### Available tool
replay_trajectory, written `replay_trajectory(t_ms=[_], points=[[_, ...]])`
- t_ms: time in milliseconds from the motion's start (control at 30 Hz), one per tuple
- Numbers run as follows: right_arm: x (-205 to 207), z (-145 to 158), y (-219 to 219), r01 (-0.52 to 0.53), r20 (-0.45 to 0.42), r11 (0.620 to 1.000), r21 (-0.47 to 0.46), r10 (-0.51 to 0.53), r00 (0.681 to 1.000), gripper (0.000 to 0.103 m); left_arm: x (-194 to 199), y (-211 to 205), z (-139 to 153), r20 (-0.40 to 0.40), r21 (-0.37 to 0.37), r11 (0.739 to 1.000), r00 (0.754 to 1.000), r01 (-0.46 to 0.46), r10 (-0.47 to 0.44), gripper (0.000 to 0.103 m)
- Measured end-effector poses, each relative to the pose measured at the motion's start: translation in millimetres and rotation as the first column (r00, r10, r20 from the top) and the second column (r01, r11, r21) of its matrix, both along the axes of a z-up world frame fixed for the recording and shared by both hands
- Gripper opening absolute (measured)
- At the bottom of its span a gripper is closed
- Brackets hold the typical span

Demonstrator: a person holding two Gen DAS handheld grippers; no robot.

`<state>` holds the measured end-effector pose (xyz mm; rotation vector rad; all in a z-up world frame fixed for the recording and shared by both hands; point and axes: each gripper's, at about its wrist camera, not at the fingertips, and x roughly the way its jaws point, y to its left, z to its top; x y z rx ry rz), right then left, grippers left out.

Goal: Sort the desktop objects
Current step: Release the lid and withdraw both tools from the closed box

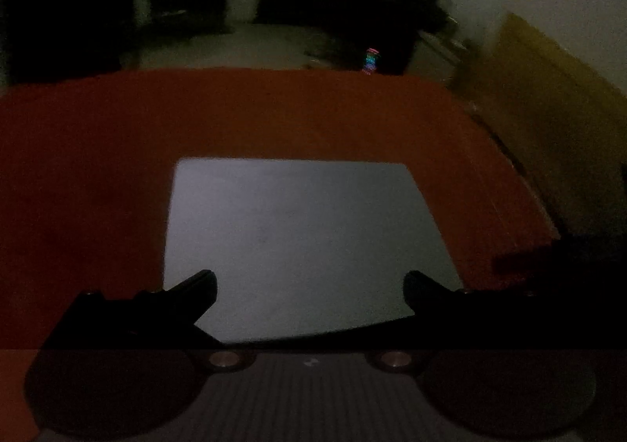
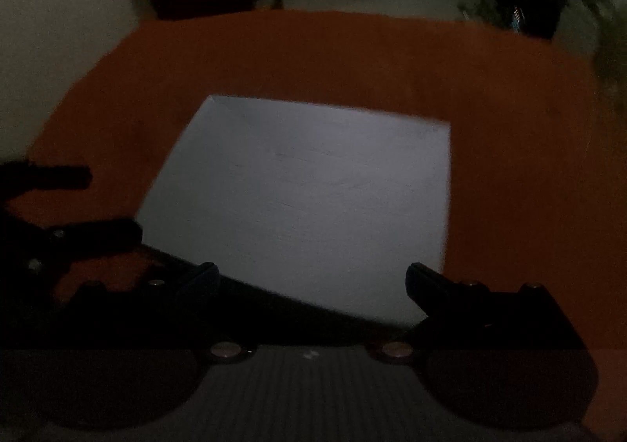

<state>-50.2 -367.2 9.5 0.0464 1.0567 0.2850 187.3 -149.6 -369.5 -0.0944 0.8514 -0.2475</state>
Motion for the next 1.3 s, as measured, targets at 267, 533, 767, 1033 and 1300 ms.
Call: replay_trajectory(t_ms=[267, 533, 767, 1033, 1300], points=[[-11.6, -28.0, 13.6, 0.199, 0.165, 0.971, -0.129, -0.177, 0.97, 0.103, -23.9, -23.7, -61.9, 0.06, 0.07, 0.997, 0.997, -0.045, 0.041, 0.102], [-17.1, -63.6, 6.6, 0.251, 0.122, 0.966, -0.066, -0.242, 0.963, 0.103, -27.2, -14.6, -93.4, -0.045, -0.027, 0.993, 0.993, -0.112, 0.111, 0.103], [-18.8, -76.1, -6.9, 0.233, 0.086, 0.972, -0.033, -0.23, 0.969, 0.103, -29.5, -2.9, -94.2, -0.03, 0.037, 0.995, 0.995, -0.092, 0.093, 0.102], [-23.5, -87.7, 0.0, 0.247, 0.086, 0.967, -0.058, -0.242, 0.967, 0.103, -21.1, -2.8, -101.2, -0.081, 0.044, 0.994, 0.992, -0.095, 0.099, 0.102], [-25.2, -85.0, 5.2, 0.208, 0.095, 0.975, -0.084, -0.2, 0.975, 0.103, -22.8, -2.5, -98.0, -0.075, 0.069, 0.993, 0.992, -0.097, 0.102, 0.102]])
